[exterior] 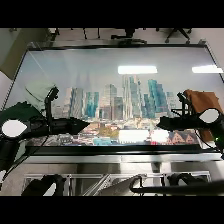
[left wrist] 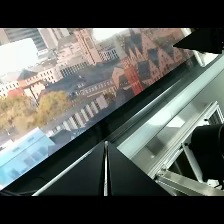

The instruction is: Fold the shirts.

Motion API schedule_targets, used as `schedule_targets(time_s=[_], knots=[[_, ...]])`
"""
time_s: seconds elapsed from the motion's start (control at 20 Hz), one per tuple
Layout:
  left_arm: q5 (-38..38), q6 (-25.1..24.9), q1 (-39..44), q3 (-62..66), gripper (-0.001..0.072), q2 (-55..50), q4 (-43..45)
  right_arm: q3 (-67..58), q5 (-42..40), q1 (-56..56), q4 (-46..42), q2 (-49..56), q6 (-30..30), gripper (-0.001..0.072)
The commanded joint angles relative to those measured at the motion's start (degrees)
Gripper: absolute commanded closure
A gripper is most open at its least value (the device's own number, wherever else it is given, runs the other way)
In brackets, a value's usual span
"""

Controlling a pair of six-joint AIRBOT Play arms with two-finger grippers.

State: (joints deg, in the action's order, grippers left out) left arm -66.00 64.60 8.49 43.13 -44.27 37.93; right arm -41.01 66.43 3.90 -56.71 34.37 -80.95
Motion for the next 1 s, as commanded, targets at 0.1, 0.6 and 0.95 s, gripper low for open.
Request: schedule_targets(time_s=[0.1,0.6,0.95], knots=[[-0.02,-0.04,0.04,-0.02,0.0687,0.04,-0.04,0.02,-0.02,-0.07,0.00,-0.07,0.00,0.0690],[1.33,4.87,-9.16,13.73,0.0684,-4.28,26.10,0.02,-0.02,-0.07,0.00,-0.07,-0.02,0.0690],[9.27,2.34,-21.81,31.61,-0.0003,-29.79,44.94,0.02,-0.02,-0.07,0.00,-0.07,0.00,0.0690]])
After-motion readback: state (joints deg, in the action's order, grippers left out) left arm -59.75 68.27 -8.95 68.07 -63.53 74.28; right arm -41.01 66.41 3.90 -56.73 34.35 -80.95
